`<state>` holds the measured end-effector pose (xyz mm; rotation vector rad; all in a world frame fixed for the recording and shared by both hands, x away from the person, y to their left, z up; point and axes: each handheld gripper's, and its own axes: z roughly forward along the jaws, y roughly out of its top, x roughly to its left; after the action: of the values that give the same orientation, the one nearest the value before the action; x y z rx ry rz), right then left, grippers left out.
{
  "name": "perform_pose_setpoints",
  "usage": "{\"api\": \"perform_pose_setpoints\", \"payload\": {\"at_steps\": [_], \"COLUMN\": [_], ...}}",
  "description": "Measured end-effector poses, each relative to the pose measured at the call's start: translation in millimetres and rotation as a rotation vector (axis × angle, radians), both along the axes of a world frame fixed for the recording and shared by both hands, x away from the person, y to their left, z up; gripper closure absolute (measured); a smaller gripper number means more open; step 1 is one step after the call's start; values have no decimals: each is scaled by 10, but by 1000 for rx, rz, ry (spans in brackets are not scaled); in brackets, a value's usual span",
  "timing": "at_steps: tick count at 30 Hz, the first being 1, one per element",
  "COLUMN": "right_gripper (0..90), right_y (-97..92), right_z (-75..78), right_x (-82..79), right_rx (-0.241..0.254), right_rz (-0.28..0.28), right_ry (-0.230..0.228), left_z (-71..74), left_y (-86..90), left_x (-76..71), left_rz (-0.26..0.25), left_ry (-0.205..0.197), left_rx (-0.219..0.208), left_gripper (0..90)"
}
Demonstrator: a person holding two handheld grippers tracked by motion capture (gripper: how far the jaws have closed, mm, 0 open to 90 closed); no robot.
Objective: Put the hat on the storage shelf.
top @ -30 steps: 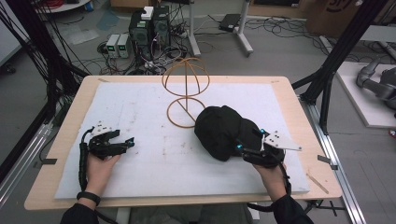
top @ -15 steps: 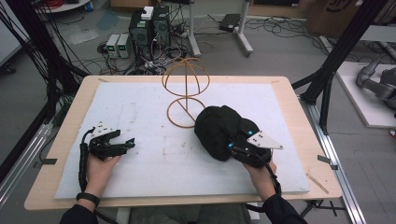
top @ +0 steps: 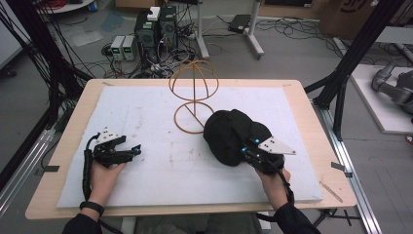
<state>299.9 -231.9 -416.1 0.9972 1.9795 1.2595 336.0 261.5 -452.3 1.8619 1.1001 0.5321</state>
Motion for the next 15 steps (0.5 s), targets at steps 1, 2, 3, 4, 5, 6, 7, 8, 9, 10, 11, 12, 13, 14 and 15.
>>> {"api": "perform_pose_setpoints", "payload": {"at_steps": [1,2,3,4,5,6,7,8,9,10,11,12,13,14,15], "right_gripper": [730,756,779,779,818,822,833,836,836,848,848,851,851,852,852], "right_y": [1,-1,3,3,12,16,18,17,17,13,13,2,2,-22,-22], "right_z": [2,4,4,4,8,9,10,11,11,20,20,29,29,38,38], "right_x": [-2,-3,-2,-2,-15,-16,-17,-21,-21,-30,-30,-44,-44,-59,-59], "right_rx": [-1,-2,-4,-4,-8,-18,-21,-22,-22,-29,-29,-34,-34,-43,-43], "right_rz": [3,12,12,12,19,20,21,19,19,16,16,6,6,-10,-10], "right_ry": [2,4,-1,-1,0,-5,-5,-8,-8,-18,-18,-25,-25,-28,-28], "left_z": [0,0,0,0,0,0,0,0,0,0,1,2,2,2,0], "left_y": [1,1,1,0,0,0,-2,0,0,0,2,5,5,5,4], "left_x": [2,2,2,2,1,2,2,2,2,2,1,0,0,2,3], "left_rz": [-3,-4,-4,-5,-4,-5,-4,-5,-5,-5,-6,-10,-10,-11,-9], "left_ry": [-1,-1,-1,-1,-1,0,-1,0,-1,-1,0,2,2,1,1], "left_rx": [1,1,1,1,2,1,0,1,1,1,2,1,1,0,-2], "left_gripper": [258,257,258,258,257,257,258,258,258,258,258,258,258,258,258]}}
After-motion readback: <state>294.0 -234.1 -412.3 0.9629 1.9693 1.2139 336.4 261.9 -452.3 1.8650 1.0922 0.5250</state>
